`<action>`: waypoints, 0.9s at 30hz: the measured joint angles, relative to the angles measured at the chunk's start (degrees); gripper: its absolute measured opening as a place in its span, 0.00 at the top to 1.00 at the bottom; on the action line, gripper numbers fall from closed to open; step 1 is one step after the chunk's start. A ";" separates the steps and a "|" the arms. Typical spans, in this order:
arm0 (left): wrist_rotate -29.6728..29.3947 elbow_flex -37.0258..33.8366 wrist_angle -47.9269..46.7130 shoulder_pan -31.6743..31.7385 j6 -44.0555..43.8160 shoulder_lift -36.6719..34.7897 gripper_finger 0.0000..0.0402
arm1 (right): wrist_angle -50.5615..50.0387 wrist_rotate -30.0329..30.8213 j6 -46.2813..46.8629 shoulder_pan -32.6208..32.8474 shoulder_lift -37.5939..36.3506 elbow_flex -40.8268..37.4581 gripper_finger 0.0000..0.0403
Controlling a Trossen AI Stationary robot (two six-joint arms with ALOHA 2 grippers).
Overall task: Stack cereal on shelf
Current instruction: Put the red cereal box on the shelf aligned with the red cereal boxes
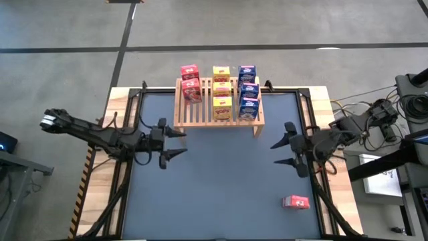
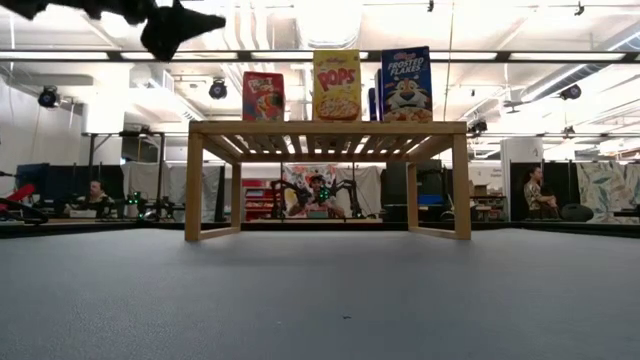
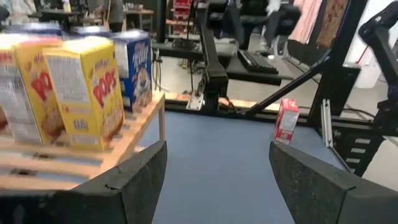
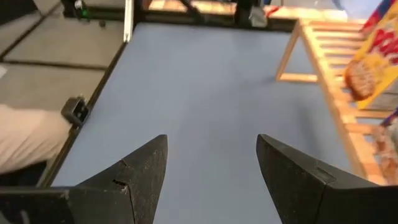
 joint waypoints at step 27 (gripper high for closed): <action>0.04 -12.68 19.51 -2.80 -1.98 1.87 0.34 | -24.14 -3.60 38.33 21.69 18.56 9.13 0.42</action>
